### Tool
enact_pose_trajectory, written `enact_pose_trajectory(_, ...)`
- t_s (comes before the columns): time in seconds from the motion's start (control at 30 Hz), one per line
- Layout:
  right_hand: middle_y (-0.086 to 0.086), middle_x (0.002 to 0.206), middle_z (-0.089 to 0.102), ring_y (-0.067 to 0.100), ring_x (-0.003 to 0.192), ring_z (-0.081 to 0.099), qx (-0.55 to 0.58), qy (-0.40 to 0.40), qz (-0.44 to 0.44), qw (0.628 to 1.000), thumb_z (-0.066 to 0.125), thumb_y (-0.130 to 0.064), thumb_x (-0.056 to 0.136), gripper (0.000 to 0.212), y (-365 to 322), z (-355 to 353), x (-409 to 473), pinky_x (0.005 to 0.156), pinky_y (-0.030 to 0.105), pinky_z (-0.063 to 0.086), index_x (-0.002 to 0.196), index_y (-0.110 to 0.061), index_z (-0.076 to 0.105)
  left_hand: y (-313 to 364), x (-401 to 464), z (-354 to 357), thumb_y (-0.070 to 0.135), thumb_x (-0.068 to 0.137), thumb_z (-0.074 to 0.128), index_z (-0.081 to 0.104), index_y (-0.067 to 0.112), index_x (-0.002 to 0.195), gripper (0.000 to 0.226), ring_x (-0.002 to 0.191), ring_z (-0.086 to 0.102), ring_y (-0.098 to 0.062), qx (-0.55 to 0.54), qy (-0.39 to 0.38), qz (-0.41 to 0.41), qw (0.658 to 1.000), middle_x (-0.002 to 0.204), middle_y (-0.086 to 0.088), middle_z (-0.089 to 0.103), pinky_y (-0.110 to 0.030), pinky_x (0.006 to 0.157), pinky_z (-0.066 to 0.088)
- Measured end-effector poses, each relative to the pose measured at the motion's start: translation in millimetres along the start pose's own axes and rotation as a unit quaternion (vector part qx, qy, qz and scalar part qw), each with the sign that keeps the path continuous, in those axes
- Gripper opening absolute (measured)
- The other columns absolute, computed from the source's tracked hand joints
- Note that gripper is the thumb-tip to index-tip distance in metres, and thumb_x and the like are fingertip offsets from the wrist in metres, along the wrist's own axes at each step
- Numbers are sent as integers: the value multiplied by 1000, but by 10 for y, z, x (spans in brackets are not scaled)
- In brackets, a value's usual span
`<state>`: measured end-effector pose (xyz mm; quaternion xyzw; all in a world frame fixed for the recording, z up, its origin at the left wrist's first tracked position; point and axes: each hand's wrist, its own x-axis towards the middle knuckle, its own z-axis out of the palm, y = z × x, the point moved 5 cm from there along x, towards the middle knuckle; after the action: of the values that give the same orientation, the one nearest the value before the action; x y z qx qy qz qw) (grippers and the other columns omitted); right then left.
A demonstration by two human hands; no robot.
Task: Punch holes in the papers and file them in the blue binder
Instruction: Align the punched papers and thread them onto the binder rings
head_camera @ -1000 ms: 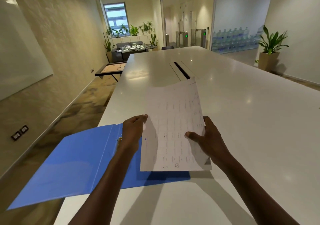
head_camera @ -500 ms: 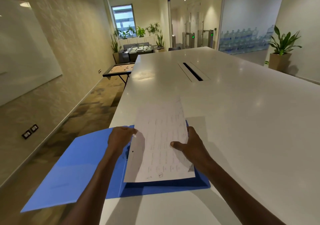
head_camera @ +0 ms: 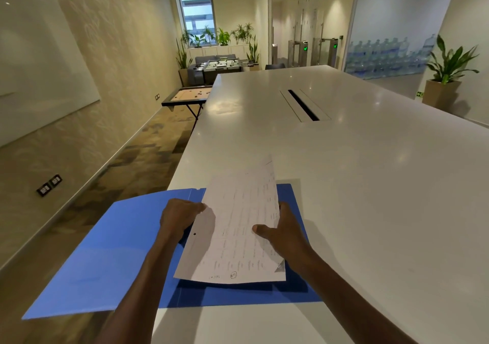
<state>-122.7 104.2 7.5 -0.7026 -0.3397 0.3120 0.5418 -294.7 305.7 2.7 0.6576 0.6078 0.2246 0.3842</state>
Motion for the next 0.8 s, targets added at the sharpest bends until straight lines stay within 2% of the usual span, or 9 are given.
enact_pose_trajectory(0.13, -8, 116, 53, 5, 96, 53, 7, -5, 7, 1000, 73, -18, 82, 58, 42, -11, 2, 64, 11, 41, 127, -19, 37, 9, 44, 8, 24, 79, 76, 55, 3, 58, 36, 61, 49, -24, -10, -20, 0, 1000, 60, -12, 48, -32, 61, 37)
enact_pose_trajectory(0.23, -7, 117, 55, 6, 96, 54, 19, -6, 15, 1000, 73, -17, 82, 58, 56, -19, -13, 66, 12, 42, 127, -19, 37, 23, 12, 15, 22, 80, 76, 52, 4, 63, 34, 56, 43, -23, -13, -28, -14, 999, 59, -11, 43, -28, 55, 33)
enact_pose_trajectory(0.33, -7, 118, 55, 7, 99, 54, 26, -6, 21, 999, 73, -17, 82, 57, 82, -39, -21, 67, 14, 42, 127, -21, 37, 27, -46, 23, 21, 79, 77, 47, 5, 56, 41, 50, 40, -23, -21, -29, -35, 999, 57, -11, 42, -26, 50, 31)
enact_pose_trajectory(0.43, -8, 116, 55, 5, 96, 53, 27, -6, 21, 999, 73, -17, 82, 56, 79, -39, -17, 65, 12, 41, 126, -21, 37, 41, -88, 11, 25, 78, 79, 50, 3, 58, 41, 54, 46, -25, -30, -22, -31, 999, 59, -15, 49, -28, 52, 35)
enact_pose_trajectory(0.53, -6, 118, 55, 9, 99, 54, 26, -3, 23, 999, 72, -17, 83, 56, 73, -33, -11, 67, 15, 43, 126, -20, 37, 41, -143, -1, 31, 78, 78, 62, 8, 57, 34, 53, 56, -28, -23, -15, -3, 1000, 46, -7, 59, -30, 55, 45)
enact_pose_trajectory(0.67, -6, 120, 55, 10, 102, 55, 31, -2, 26, 999, 72, -19, 83, 54, 79, -18, -24, 72, 19, 46, 124, -21, 37, 30, -218, -17, 38, 80, 75, 74, 17, 70, 23, 57, 63, -30, -12, 3, 55, 998, 57, -11, 66, -36, 59, 53)
enact_pose_trajectory(0.73, -8, 114, 54, 5, 94, 54, 33, -2, 26, 999, 72, -18, 83, 52, 72, -17, -34, 67, 15, 44, 121, -22, 37, 20, -213, -27, 38, 83, 72, 71, 16, 68, 26, 68, 67, -34, 8, 4, 57, 998, 70, -18, 70, -41, 65, 56)
enact_pose_trajectory(0.8, -10, 110, 53, 0, 87, 52, 40, -2, 28, 999, 72, -18, 83, 50, 69, -14, -38, 62, 13, 41, 118, -24, 36, 20, -194, -32, 37, 85, 69, 71, 15, 70, 27, 71, 68, -33, 26, 0, 61, 998, 74, -17, 71, -42, 68, 56)
